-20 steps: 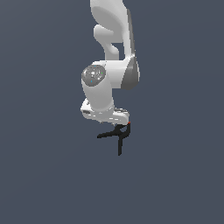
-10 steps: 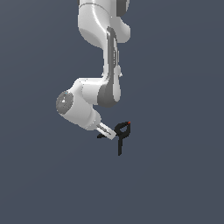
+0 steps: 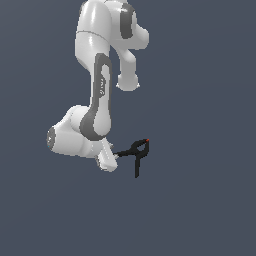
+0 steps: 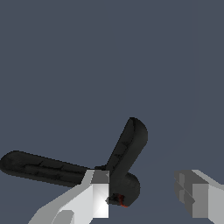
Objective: Pick up the object and move it to a goal position.
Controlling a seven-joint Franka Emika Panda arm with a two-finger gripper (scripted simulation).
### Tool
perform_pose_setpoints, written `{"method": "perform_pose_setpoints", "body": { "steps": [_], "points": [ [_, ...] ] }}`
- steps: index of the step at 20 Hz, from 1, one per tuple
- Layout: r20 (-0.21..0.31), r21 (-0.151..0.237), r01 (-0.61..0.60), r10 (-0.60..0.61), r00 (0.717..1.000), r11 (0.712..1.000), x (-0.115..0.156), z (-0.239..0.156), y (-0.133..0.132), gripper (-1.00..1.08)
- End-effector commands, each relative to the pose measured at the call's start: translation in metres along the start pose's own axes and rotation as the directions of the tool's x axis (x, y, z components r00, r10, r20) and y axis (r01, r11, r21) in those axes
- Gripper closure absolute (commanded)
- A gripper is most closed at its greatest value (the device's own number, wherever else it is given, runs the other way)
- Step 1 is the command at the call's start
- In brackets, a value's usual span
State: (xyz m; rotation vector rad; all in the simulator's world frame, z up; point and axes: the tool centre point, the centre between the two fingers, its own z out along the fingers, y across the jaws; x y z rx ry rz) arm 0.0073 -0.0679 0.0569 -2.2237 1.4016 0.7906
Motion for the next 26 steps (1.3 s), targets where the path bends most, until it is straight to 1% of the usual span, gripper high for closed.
{"method": "perform_pose_setpoints", "body": {
  "steps": [1,6,11,14,18,26],
  "points": [
    [0.062,0.023,-0.074,0.073,0.995,0.997,0.006,0.002,0.0,-0.2],
    [0.15,0.045,-0.174,0.166,0.975,0.984,0.015,0.005,0.001,-0.2],
    [0.198,0.052,-0.224,0.21,0.958,0.973,0.019,0.006,0.001,-0.2],
    [0.206,0.052,-0.232,0.217,0.954,0.971,0.02,0.006,0.002,-0.2],
    [0.201,0.052,-0.228,0.213,0.956,0.972,0.019,0.009,0.002,-0.2],
    [0.204,0.051,-0.232,0.217,0.954,0.971,0.014,0.034,0.0,-0.2]
  ]
}}
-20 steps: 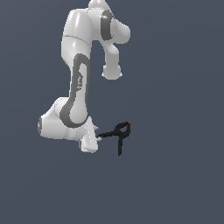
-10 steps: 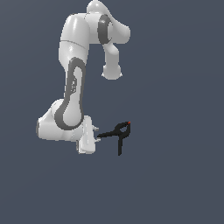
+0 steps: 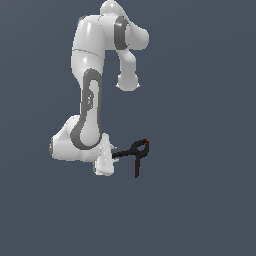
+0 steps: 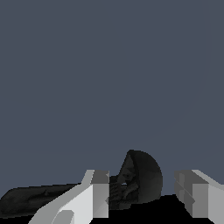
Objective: Pick up the object and move it to a goal position.
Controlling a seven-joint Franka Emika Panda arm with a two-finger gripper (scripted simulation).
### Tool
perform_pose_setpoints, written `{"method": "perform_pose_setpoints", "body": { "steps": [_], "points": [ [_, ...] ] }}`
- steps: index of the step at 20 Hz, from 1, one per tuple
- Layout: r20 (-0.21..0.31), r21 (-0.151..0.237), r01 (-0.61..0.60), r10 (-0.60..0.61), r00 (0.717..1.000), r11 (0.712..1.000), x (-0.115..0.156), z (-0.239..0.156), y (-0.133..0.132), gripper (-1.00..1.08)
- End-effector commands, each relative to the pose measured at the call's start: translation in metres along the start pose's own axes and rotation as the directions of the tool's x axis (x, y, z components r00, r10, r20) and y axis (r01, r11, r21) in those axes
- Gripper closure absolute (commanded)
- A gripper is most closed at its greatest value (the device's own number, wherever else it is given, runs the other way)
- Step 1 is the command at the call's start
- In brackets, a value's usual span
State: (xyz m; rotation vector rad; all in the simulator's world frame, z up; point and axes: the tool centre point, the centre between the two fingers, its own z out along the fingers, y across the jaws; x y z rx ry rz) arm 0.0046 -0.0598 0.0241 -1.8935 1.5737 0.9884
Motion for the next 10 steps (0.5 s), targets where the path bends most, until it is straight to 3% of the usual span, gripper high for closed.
{"method": "perform_pose_setpoints", "body": {
  "steps": [1,2,3,10],
  "points": [
    [0.0,0.001,-0.001,0.001,1.0,1.0,0.0,0.0047,0.0002,-0.2],
    [0.0,0.001,-0.001,0.001,1.0,1.0,0.0,0.005,0.0002,-0.2],
    [0.0,0.001,-0.001,0.001,1.0,1.0,0.0,0.005,0.0002,1.08],
    [0.0,0.001,-0.001,0.001,1.0,1.0,0.0,0.005,0.0002,1.08]
  ]
}}
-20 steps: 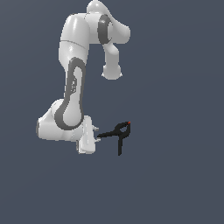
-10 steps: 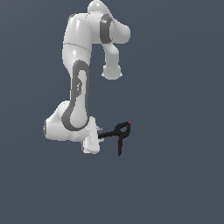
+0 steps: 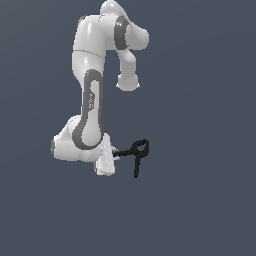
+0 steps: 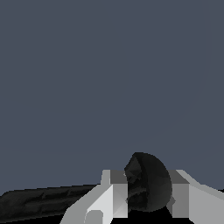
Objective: Pick up the object and move it to a goal position.
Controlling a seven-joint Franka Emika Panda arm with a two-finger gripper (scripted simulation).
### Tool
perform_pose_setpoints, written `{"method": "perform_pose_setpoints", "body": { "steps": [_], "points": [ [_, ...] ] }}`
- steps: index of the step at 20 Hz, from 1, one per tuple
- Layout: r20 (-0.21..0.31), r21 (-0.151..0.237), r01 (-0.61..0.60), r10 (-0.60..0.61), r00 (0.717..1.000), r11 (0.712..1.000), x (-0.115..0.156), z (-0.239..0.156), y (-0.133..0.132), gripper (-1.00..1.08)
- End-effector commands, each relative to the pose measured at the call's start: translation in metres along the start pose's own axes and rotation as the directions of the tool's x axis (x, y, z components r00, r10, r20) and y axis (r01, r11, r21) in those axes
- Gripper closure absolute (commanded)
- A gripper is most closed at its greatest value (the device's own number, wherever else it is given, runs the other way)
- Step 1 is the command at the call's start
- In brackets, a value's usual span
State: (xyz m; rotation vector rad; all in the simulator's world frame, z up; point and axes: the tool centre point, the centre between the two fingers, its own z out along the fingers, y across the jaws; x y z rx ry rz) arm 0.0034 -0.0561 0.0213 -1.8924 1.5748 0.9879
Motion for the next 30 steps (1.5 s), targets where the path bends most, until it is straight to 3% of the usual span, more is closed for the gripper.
{"method": "perform_pose_setpoints", "body": {
  "steps": [1,7,13,30],
  "points": [
    [0.0,0.0,0.0,0.0,1.0,1.0,0.0,0.0,0.0,1.08],
    [0.0,0.0,0.0,0.0,1.0,1.0,-0.005,-0.003,-0.001,1.08],
    [0.0,0.0,0.0,0.0,1.0,1.0,-0.032,-0.018,-0.005,1.08],
    [-0.002,-0.003,0.001,-0.001,1.0,1.0,-0.197,-0.112,-0.032,1.08]
  ]
}}
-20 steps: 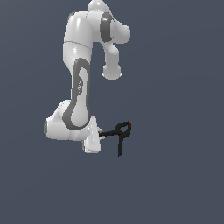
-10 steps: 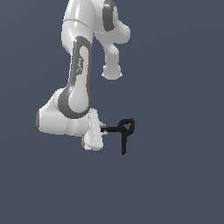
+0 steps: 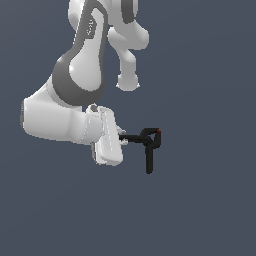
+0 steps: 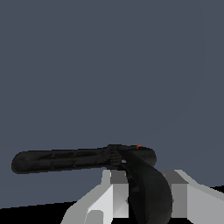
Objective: Pick up the object and move it to a goal position.
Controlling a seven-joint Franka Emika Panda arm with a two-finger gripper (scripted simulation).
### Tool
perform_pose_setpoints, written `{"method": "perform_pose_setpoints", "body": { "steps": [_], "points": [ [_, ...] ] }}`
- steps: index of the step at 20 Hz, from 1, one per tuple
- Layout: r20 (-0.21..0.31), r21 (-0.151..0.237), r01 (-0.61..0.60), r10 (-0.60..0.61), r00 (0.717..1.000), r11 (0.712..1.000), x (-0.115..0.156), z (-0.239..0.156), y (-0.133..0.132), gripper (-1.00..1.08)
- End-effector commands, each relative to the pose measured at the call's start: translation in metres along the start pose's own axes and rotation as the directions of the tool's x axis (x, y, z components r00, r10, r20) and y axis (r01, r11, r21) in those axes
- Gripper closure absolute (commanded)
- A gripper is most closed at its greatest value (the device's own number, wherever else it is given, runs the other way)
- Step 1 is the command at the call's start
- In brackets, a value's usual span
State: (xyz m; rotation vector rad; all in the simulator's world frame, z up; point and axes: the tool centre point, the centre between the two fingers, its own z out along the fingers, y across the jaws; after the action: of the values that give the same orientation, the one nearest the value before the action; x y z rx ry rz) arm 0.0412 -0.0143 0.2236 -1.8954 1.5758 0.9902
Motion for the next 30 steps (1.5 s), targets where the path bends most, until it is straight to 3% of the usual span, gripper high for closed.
{"method": "perform_pose_setpoints", "body": {
  "steps": [1,9,14,30],
  "points": [
    [-0.001,0.0,0.002,-0.002,1.0,1.0,-0.026,-0.015,-0.004,1.08],
    [0.0,0.001,0.002,-0.002,1.0,1.0,-0.094,-0.055,-0.018,1.08],
    [0.001,0.002,0.002,-0.002,1.0,1.0,-0.122,-0.072,-0.025,1.08],
    [0.003,0.004,0.001,-0.001,1.0,1.0,-0.147,-0.089,-0.033,1.08]
  ]
}}
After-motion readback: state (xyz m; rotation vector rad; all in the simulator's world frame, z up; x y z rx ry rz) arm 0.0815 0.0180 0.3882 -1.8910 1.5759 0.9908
